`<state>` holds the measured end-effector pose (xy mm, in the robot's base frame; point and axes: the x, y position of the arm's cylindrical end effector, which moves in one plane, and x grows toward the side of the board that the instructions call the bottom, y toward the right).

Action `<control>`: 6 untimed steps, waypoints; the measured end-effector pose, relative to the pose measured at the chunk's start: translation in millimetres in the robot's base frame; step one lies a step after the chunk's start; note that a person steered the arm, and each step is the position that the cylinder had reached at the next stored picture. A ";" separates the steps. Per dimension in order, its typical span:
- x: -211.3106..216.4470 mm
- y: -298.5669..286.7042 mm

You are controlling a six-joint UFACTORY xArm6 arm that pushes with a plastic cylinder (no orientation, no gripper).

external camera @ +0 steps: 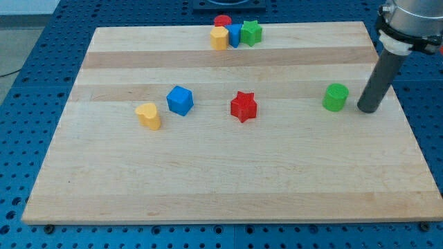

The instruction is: Push the green circle above the red star

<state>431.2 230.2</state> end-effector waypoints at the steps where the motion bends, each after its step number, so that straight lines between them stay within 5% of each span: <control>1: -6.6 -7.9; 6: -18.1 -138.6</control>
